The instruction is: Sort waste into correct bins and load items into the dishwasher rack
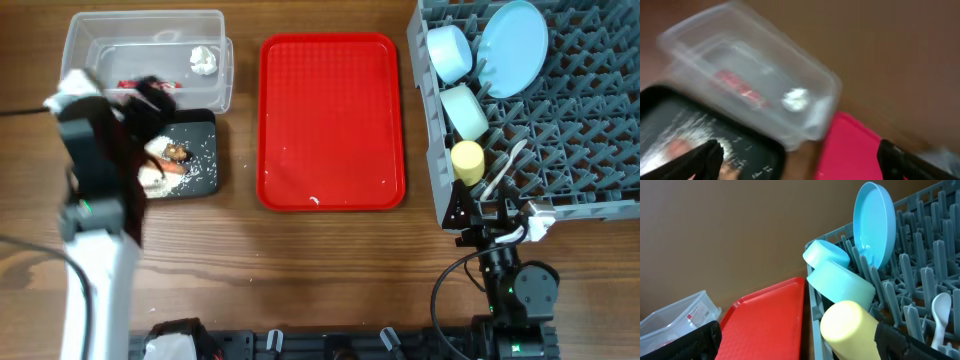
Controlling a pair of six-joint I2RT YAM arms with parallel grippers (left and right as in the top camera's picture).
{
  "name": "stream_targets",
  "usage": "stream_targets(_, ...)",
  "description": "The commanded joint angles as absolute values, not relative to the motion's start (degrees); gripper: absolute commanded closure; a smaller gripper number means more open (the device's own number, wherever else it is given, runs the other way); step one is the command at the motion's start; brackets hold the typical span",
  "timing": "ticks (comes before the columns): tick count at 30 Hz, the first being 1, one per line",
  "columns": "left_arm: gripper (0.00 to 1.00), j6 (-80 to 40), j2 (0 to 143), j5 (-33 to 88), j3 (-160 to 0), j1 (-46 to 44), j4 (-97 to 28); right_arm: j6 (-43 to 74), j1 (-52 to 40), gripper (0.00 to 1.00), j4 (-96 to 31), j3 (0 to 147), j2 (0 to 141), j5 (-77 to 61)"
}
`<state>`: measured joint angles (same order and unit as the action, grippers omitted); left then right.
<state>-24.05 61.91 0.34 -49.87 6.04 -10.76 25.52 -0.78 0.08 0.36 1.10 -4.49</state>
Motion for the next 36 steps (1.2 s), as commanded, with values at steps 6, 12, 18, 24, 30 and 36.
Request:
stream_targets(6,0.00,-6.9,33.4,4.9,-21.1,3.3,3.2,25.9,-1.1,0.00,0.4,0.3,0.3,-5.2)
stream_targets(12,0.00,-7.1,17.5,5.0,-10.0,3.3,2.4,25.9,-1.1,0.00,0.4,0.3,0.3,-5.2)
stream_targets(18,0.00,-7.0,9.6,4.8,-6.4,3.3,-0.4,25.9,-1.1,0.00,0.4,0.3,0.3,-5.2)
stream_targets(24,0.00,-7.0,7.2,4.5,-3.4,3.3,-1.1,25.9,-1.1,0.00,0.4,0.3,0.3,-5.2)
stream_targets(30,0.00,-7.0,3.1,4.5,-0.3,3.3,-1.5,25.9,-1.1,0.00,0.4,0.3,0.3,-5.2)
stream_targets(36,0.00,-7.0,0.1,4.5,-0.3,3.2,-4.2,25.9,-1.1,0.00,0.4,0.3,0.3,-5.2)
